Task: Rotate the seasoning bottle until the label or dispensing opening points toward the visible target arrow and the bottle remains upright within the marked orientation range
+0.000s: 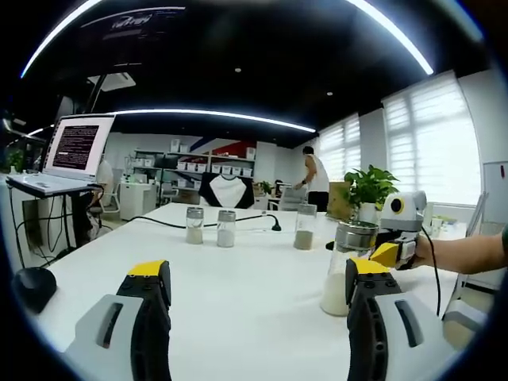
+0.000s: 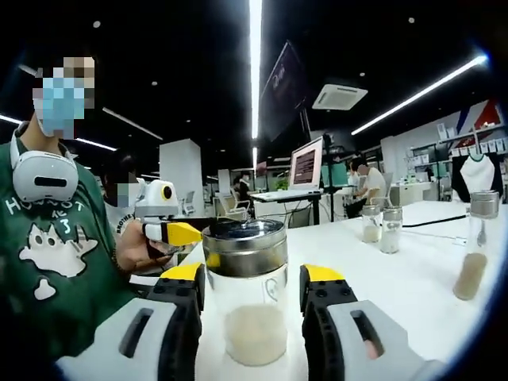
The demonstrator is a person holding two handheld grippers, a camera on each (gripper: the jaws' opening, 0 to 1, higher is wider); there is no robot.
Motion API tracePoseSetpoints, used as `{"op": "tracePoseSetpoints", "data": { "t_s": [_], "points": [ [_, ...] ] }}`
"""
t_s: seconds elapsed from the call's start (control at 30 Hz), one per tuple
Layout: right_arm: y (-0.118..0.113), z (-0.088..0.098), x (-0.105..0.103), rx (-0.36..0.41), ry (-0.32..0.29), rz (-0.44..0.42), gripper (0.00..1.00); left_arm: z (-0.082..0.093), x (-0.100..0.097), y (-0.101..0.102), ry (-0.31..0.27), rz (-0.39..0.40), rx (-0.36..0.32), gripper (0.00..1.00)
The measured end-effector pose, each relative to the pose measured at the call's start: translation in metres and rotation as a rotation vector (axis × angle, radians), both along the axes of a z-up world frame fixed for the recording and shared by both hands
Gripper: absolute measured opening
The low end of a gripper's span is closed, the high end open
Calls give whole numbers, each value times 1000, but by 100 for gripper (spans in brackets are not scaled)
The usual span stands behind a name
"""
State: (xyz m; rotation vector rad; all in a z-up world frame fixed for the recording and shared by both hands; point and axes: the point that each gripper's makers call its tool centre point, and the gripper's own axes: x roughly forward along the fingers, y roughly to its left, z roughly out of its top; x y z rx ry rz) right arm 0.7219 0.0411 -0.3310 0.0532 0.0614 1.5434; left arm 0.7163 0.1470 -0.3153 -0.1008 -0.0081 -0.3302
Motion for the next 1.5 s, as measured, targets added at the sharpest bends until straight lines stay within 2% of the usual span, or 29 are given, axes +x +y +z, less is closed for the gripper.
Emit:
{"op": "tracePoseSetpoints", "data": {
  "t_s": [0.17, 0.23, 0.3, 0.87, 1.3, 1.5],
  "points": [
    [2, -6, -2, -6, 19, 15, 40, 0, 0, 1, 0, 3, 0, 96],
    [1, -5, -2, -2, 6, 14, 40, -1, 0, 1, 2, 2, 0, 96],
    [1, -5, -2, 0, -10, 14, 40, -2, 0, 0, 3, 1, -1, 96],
    [1, -5, -2, 7, -23, -8, 39, -3, -1, -3, 5, -11, -4, 96],
    [2, -5, 0, 4, -39, -67, 38, -2, -1, -4, 6, -18, -9, 96],
    [2, -5, 1, -11, -45, -120, 38, -3, 0, -3, 13, -15, -13, 96]
  ]
}}
